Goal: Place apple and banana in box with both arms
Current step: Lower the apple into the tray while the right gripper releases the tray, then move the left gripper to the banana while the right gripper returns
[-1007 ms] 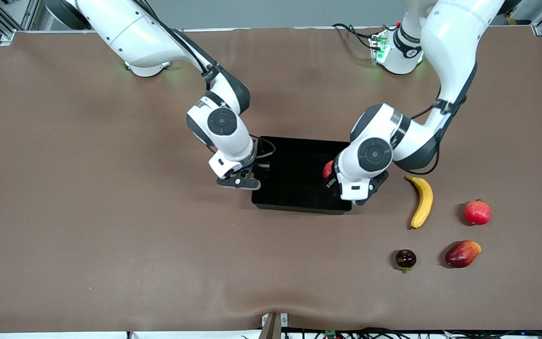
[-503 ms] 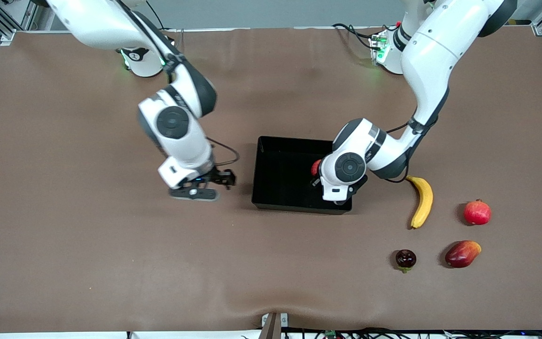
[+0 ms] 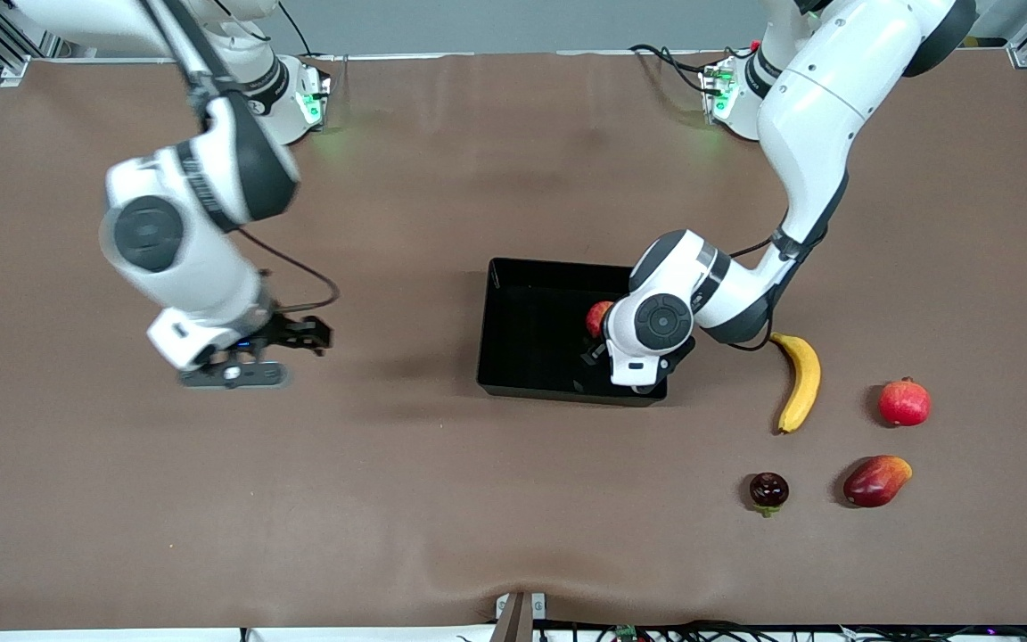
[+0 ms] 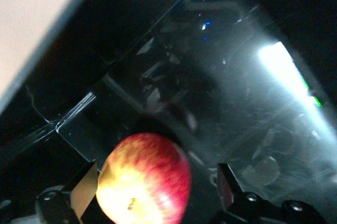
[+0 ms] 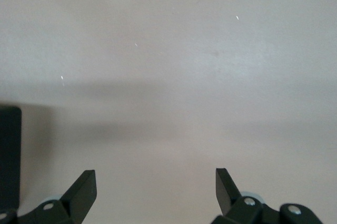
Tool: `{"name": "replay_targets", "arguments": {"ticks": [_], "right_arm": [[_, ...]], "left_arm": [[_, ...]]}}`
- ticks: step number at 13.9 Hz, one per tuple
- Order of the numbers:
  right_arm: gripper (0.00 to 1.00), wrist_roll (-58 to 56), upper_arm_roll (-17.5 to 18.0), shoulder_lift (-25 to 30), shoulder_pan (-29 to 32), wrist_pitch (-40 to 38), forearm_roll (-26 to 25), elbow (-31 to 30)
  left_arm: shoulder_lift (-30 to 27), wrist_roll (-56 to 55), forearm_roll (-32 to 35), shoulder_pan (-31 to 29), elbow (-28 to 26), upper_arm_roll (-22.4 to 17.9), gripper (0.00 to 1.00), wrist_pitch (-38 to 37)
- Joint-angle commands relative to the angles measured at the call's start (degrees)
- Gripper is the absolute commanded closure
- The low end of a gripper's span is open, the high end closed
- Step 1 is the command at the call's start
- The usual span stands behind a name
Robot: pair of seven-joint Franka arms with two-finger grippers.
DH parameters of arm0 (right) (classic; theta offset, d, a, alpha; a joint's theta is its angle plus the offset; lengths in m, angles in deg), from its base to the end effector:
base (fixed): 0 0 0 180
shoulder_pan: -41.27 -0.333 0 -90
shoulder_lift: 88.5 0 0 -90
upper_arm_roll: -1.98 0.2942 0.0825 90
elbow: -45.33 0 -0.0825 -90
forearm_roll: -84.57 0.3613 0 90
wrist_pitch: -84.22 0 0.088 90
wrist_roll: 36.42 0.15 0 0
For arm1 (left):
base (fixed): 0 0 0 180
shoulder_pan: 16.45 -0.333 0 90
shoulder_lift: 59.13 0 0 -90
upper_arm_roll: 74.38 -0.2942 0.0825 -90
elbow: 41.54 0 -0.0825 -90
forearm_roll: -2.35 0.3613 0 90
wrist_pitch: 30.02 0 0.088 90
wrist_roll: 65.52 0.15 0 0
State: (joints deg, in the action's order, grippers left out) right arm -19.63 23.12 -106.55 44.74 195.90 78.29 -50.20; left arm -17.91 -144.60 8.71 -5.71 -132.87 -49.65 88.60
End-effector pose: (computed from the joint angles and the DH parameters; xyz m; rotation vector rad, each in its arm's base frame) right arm 0.5949 0.1613 0.3767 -3.1341 -0.0635 0.0210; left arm 0.5349 -0.3446 0.1831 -2.8487 -1.1535 0.4007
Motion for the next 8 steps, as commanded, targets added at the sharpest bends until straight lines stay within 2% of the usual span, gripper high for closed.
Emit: {"name": "replay_targets", "arguments": {"ticks": [1,6,8], "right_arm": [[0.00,-6.9,0.7,4.5,5.3,-3.7,3.9,-1.7],[0.00,-9.2,-5.8,10.5,2.6,-10.5,5.8,-1.2],[0.00,-13.5,-11.3,12.2,0.4,-12.1,8.4,-1.1]], "left_arm": [[-5.4,0.2,1.5,-1.9,0.9,-0.4,0.00,-0.5],[-9.6,17.9,3.4,-12.7,1.5,-0.4,0.00,-3.0],[-9.6,25.9,4.8,-17.0,1.0,-0.4,0.00,-4.3]]}}
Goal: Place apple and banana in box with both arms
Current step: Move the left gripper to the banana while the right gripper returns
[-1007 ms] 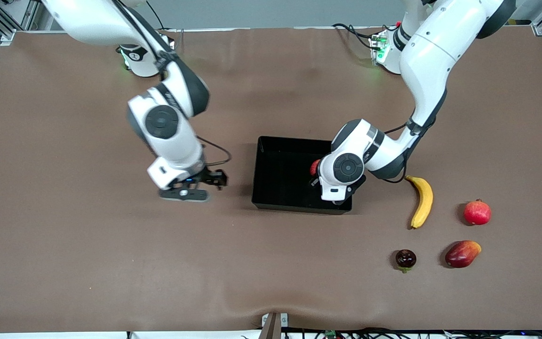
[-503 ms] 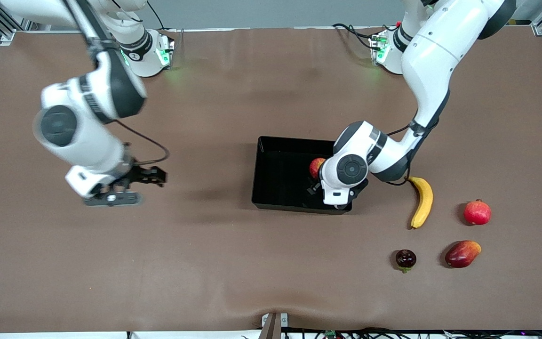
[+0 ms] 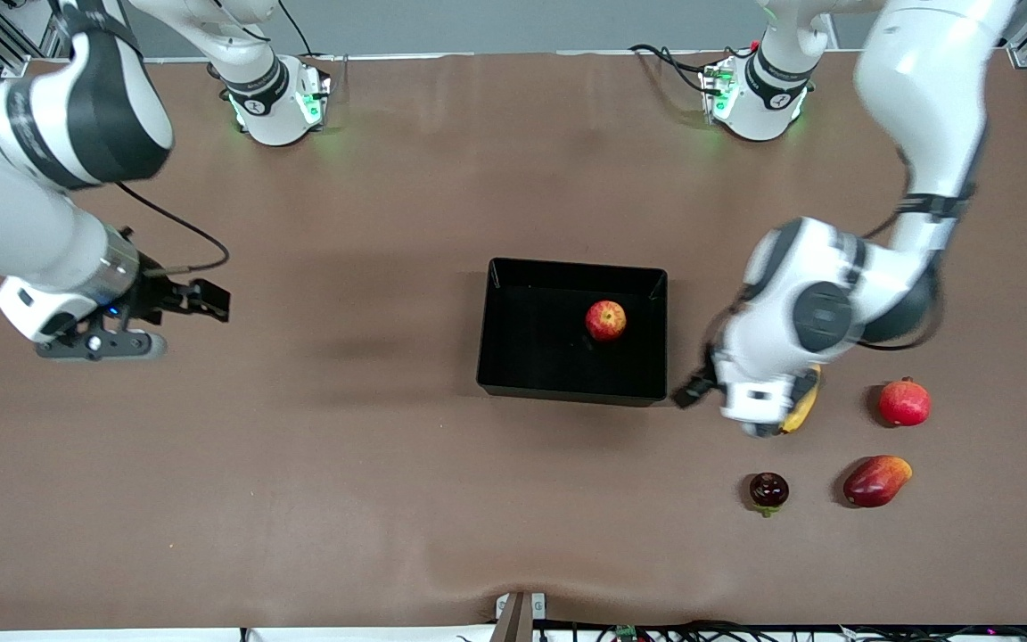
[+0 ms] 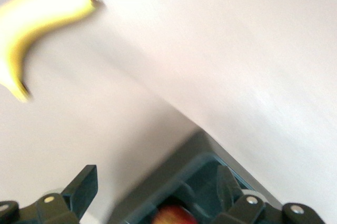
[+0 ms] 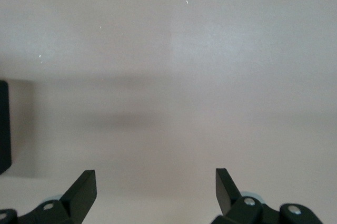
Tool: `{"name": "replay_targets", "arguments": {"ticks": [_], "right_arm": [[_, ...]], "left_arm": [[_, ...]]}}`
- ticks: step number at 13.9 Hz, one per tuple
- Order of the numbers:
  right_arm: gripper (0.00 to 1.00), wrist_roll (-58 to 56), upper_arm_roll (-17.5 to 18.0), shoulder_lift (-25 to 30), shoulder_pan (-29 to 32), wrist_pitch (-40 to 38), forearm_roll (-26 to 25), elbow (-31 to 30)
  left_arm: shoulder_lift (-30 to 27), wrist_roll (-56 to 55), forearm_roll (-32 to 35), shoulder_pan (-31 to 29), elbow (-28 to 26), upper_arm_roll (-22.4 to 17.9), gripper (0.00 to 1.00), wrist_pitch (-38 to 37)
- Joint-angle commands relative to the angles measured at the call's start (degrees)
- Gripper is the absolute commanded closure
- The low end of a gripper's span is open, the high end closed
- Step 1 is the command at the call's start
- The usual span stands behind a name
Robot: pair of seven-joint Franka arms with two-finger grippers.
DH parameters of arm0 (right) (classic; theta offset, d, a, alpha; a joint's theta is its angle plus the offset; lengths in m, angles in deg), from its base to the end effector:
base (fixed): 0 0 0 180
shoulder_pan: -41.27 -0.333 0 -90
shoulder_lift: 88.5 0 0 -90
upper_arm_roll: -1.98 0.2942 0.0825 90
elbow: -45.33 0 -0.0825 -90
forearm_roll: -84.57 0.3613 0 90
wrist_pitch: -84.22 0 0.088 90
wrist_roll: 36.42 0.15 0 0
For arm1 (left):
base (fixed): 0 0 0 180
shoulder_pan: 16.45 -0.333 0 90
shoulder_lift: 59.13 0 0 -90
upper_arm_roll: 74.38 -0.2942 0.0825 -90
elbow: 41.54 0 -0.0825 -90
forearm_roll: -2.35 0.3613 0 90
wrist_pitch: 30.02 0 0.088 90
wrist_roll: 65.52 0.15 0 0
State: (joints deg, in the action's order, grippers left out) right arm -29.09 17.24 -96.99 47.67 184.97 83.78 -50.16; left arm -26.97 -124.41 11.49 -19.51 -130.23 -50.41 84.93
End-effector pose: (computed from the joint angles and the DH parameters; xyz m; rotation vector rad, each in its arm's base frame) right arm 0.5687 0.0805 0.4527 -3.1221 -0.0435 0.0846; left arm 0.6253 -0.1910 0.2901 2.9537 0.9837 -0.1396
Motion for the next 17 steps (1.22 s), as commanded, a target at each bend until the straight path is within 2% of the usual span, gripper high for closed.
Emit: {"name": "replay_targets", "arguments": {"ticks": [1,2,3,6,10,12,17], "right_arm": [[0.00,-6.3,-9.4,3.6,-4.9,-2.3,4.1,-0.8],[0.00,-7.3,-12.9,4.6,-7.3,-3.9,4.3,-0.2],[0.00,-7.4,-14.8,5.5,-8.9,-5.5,4.2,0.4],[0.00,-7.2,-15.2,7.0,-9.3,-12.8,4.1,4.7],[0.00,-6.9,-15.3,7.0,-8.8,-20.8,4.1,10.7],[0.00,-6.8,-15.4,7.0,-8.8,-21.3,4.1,10.9],[0.00,-7.0,-15.6,7.0,-8.3,-22.1,3.3,11.6]], "left_arm": [[-0.3,8.7,4.3,-5.3,-2.7,0.4,0.00,-0.7],[-0.2,10.6,6.8,-6.8,-3.8,0.4,0.00,-0.6],[0.3,11.2,9.3,-7.6,-4.8,0.5,0.00,-0.6],[-0.4,12.4,12.3,-11.3,-12.3,0.5,0.00,2.2],[-4.6,25.0,13.2,-19.2,-21.9,1.1,0.00,7.2],[-4.7,29.1,13.2,-22.1,-24.4,1.1,0.00,10.8],[-4.2,29.2,12.6,-22.4,-24.9,3.2,0.00,14.4]]}}
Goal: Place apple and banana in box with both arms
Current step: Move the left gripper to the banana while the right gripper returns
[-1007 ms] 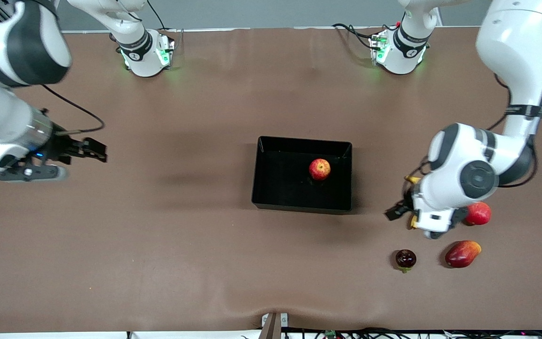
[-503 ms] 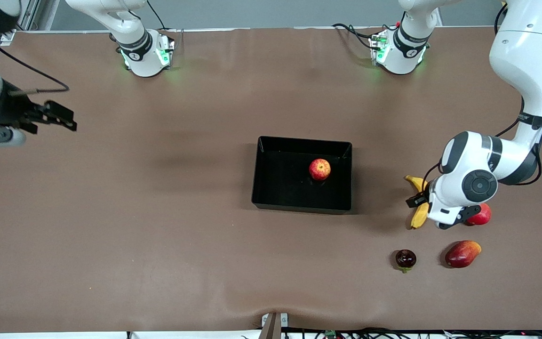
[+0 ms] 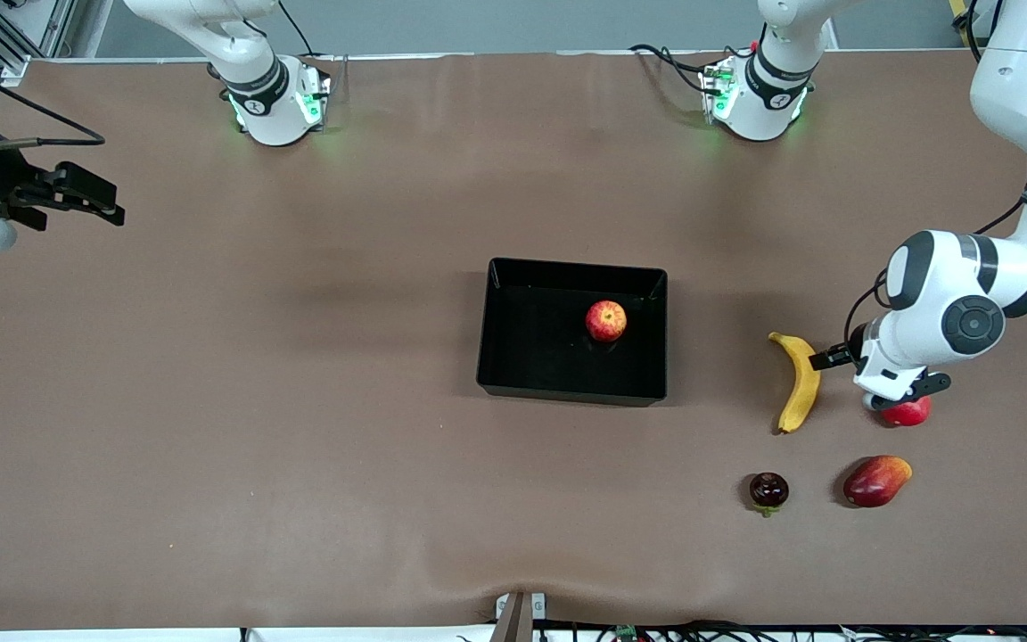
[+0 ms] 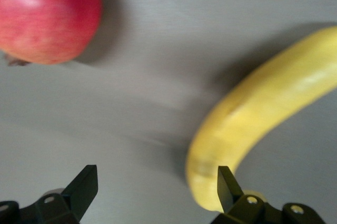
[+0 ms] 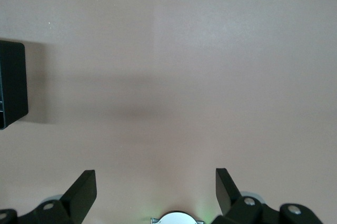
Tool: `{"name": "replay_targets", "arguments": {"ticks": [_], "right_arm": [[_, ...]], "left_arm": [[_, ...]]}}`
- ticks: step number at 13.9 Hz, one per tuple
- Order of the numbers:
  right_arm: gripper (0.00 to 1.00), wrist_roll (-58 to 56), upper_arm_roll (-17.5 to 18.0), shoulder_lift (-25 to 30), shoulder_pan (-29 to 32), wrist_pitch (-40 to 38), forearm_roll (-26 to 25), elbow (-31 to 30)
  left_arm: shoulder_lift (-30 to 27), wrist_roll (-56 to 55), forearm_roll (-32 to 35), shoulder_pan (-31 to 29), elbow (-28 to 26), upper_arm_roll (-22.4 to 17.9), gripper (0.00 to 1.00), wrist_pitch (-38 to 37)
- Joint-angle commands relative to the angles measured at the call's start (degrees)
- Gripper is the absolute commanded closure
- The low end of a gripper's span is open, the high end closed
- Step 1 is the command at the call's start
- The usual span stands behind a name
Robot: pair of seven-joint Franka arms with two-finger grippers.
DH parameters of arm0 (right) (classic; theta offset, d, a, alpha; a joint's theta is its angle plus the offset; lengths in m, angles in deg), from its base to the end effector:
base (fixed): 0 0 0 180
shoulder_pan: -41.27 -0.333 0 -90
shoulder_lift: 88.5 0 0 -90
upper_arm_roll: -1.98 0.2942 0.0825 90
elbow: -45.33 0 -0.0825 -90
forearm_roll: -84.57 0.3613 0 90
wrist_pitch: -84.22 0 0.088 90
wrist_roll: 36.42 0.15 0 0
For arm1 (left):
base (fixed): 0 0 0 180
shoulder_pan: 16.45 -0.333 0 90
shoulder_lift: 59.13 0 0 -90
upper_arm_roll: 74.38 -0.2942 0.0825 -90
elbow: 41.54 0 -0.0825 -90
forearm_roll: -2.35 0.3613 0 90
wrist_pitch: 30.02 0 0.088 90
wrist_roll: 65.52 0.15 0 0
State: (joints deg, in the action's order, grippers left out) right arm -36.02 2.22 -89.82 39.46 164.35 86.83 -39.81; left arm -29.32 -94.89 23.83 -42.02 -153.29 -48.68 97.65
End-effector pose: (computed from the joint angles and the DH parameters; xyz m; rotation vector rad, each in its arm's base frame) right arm 0.5151 0.0248 0.5712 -3.0995 -0.0518 0.1727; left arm 0.5672 0.0182 0.1748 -3.0083 -0.4329 0.2265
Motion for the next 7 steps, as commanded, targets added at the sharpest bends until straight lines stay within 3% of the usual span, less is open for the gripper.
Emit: {"name": "replay_targets", "arguments": {"ticks": [1,7], "right_arm": [[0.00,-0.1,-0.6,-0.2,0.3,-1.7,0.3,1.2],[0.00,-0.7,-0.4,-0.2,1.4,-2.6,0.4,1.2]], "left_arm": [[-1.7,-0.3,0.2,0.2,-1.8,2.1,0.00,2.3],[1.6,1.0,2.0,0.2,-1.9,3.5,0.04,6.5]]}}
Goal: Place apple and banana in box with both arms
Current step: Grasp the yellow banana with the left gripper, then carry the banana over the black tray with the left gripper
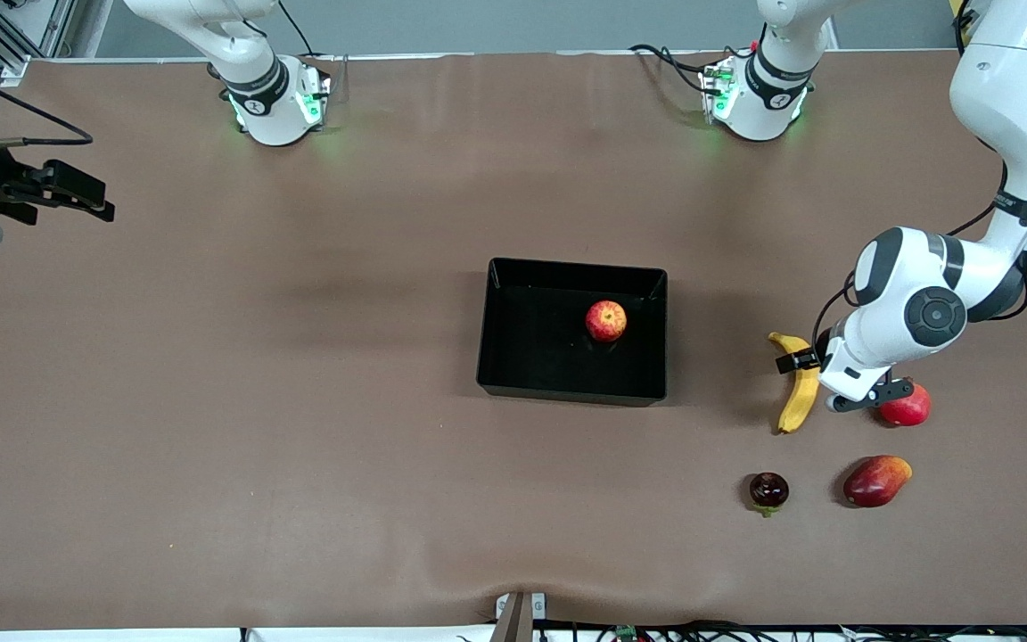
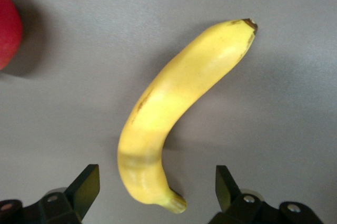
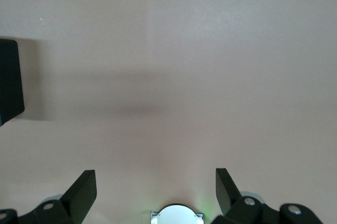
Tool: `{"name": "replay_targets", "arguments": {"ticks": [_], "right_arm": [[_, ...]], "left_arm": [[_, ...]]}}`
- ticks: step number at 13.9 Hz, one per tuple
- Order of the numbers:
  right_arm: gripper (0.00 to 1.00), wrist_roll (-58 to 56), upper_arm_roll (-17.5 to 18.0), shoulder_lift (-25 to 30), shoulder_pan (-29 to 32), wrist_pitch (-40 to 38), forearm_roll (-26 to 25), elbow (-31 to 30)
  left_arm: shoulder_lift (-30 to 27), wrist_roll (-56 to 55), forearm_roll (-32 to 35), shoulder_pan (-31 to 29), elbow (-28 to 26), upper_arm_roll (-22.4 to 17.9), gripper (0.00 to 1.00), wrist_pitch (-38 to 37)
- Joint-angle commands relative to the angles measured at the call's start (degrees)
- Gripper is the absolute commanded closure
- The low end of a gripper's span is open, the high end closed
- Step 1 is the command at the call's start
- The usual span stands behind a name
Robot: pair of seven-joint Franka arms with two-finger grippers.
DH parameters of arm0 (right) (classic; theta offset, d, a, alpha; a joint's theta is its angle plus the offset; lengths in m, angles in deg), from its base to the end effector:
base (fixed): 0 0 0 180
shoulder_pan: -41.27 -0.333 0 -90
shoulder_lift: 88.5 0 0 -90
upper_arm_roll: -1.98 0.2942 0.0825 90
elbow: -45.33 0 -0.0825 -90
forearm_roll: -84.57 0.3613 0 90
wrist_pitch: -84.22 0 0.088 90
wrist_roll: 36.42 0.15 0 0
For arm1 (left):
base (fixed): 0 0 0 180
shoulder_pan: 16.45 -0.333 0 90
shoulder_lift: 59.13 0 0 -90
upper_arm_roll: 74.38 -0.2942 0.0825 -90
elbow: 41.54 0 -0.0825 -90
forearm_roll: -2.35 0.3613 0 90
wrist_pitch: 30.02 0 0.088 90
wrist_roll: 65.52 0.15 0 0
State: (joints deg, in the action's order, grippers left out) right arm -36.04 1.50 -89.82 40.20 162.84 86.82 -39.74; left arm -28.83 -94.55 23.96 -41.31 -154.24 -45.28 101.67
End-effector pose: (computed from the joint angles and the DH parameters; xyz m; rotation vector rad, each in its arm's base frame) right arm 0.5115 0.0118 0.5699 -3.0968 -0.0136 0.2108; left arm 0.5723 -0.0273 0.1766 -3.0777 -0.3209 0.1484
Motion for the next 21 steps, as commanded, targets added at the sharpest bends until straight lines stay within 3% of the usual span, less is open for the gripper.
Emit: {"name": "replay_targets", "arguments": {"ticks": [1,4,9,10,12,13,16,21], "right_arm": [[0.00,-0.6,0.4,-0.2,0.6,-1.0,0.4,1.1],[0.00,-0.6,0.4,-0.3,0.5,-1.1,0.4,1.0],[0.00,-0.6,0.4,-0.3,0.5,-1.1,0.4,1.0],[0.00,-0.6,0.4,-0.3,0.5,-1.4,0.4,1.0],[0.00,-0.6,0.4,-0.3,0.5,-1.5,0.4,1.0],[0.00,-0.6,0.4,-0.3,0.5,-1.5,0.4,1.0],[0.00,-0.6,0.5,-0.3,0.4,-1.4,0.5,1.0],[0.00,-0.6,0.5,-0.3,0.3,-1.4,0.6,1.0]], "left_arm": [[1.5,0.6,3.3,-0.5,-0.9,0.1,0.05,2.5],[2.0,0.7,5.7,-0.8,-1.1,-0.4,0.08,2.6],[4.4,0.4,7.3,-2.2,-1.0,-0.4,0.41,3.9],[4.7,0.2,7.4,-2.3,-1.0,-0.4,0.51,3.9],[4.3,-0.9,7.3,-2.2,-0.9,-0.3,0.90,3.8],[4.0,-1.5,7.3,-2.1,-0.9,-0.3,1.00,3.4],[0.4,-2.5,7.3,-1.9,-0.9,1.5,1.00,1.3],[-3.7,-9.1,6.3,-2.0,1.0,14.9,1.00,-11.1]]}}
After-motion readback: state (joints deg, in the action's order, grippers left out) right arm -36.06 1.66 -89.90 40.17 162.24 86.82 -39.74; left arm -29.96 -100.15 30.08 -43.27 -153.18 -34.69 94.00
